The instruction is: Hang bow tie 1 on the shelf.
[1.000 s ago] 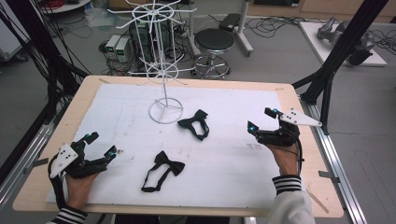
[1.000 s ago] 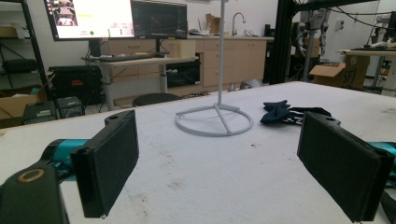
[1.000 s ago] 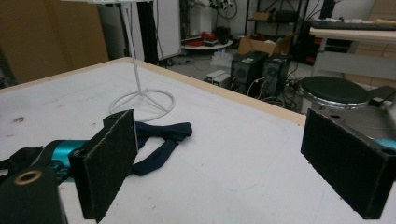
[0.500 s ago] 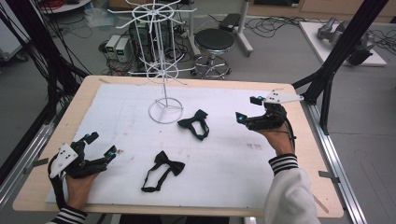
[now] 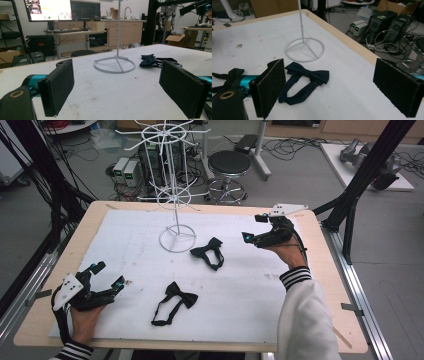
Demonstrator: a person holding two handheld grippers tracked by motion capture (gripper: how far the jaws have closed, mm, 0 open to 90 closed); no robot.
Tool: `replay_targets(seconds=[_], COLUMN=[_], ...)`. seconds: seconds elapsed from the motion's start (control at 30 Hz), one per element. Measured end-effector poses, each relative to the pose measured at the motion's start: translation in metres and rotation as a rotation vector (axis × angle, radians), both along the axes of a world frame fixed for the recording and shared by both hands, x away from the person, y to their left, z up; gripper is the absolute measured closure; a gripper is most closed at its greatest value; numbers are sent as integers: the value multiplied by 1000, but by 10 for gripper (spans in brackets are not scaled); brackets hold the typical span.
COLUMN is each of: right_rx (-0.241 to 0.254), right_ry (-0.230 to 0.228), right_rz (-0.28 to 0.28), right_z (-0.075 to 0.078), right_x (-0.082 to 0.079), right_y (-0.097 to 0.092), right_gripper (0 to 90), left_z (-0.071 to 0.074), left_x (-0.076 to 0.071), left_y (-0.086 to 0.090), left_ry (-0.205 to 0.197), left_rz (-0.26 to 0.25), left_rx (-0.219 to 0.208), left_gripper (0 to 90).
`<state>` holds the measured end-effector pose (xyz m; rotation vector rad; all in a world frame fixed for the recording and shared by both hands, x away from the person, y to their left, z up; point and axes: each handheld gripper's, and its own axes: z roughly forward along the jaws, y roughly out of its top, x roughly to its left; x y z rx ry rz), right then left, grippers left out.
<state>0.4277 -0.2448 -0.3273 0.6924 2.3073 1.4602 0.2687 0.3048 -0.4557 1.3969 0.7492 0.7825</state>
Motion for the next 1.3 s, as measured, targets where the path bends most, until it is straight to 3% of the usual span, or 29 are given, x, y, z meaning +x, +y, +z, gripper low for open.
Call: replay_targets(seconds=[0.43, 0.83, 1.07, 1.1, 1.2, 1.3], right_rx=[-79, -146, -213, -245, -230, -249], right_ry=[23, 16, 38, 32, 37, 52], right_rz=[140, 220, 274, 298, 315, 325], right_z=[5, 3, 0, 2, 1, -5], right_x=[32, 46, 55, 58, 60, 62], right_y=[39, 55, 66, 72, 75, 79], right_gripper=[104, 105, 104, 105, 104, 105], left_z=[0, 0, 0, 0, 0, 0], left_x=[0, 0, 0, 0, 0, 0], left_y=[0, 0, 0, 0, 0, 0], left_ry=[0, -1, -1, -1, -1, -3], left_rz=[0, 1, 1, 1, 1, 2], left_rx=[0, -1, -1, -1, -1, -2], left_gripper=[131, 131, 131, 131, 131, 131])
